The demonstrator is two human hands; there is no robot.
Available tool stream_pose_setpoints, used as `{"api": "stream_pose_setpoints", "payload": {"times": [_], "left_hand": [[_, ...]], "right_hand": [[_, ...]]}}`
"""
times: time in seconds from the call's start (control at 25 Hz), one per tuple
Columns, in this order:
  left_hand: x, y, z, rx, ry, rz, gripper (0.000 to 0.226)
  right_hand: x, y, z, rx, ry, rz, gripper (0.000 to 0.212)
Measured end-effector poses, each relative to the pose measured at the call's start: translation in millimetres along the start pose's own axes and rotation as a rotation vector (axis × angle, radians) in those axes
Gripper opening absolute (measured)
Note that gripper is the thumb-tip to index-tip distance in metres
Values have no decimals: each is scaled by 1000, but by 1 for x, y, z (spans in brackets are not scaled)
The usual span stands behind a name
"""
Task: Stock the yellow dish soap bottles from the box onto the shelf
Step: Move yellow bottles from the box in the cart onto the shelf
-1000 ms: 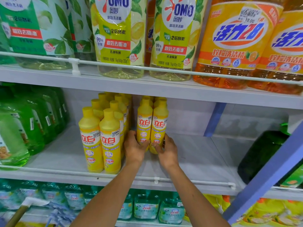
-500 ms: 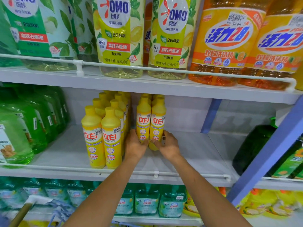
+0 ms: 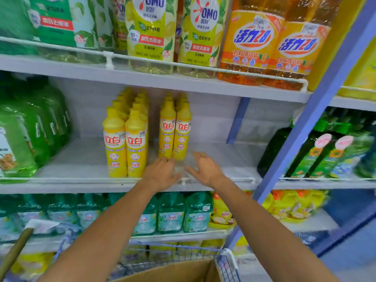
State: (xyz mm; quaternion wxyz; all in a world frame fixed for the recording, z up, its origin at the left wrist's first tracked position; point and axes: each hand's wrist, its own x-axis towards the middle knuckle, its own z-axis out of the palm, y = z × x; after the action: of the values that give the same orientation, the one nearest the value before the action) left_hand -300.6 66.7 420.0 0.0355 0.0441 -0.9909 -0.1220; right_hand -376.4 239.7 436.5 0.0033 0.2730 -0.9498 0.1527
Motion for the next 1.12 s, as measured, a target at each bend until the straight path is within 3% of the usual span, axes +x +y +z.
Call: {"api": "stream_pose_setpoints", "payload": {"times": [0.16,0.4,0.6,0.84,1.12], "left_hand": [[-41,3,10,118,16,54,61],[-118,5,3,184,50,-19,64],[-199,31,18,209,-17,-109,64],[-274,20,78,200,-178,-217,67],[-304,-14,172,142,-371,-295,70]], "right_hand": [[-49,-2,5,-152,-94,-68,73],[-114,-26,6,-318,-78,-255,71],[-173,-40,33,-282,-71,-372,68],[-229,-42,94,-249,-218,-375,67],[-255,-24,181,-219,-440,-289,63]]}}
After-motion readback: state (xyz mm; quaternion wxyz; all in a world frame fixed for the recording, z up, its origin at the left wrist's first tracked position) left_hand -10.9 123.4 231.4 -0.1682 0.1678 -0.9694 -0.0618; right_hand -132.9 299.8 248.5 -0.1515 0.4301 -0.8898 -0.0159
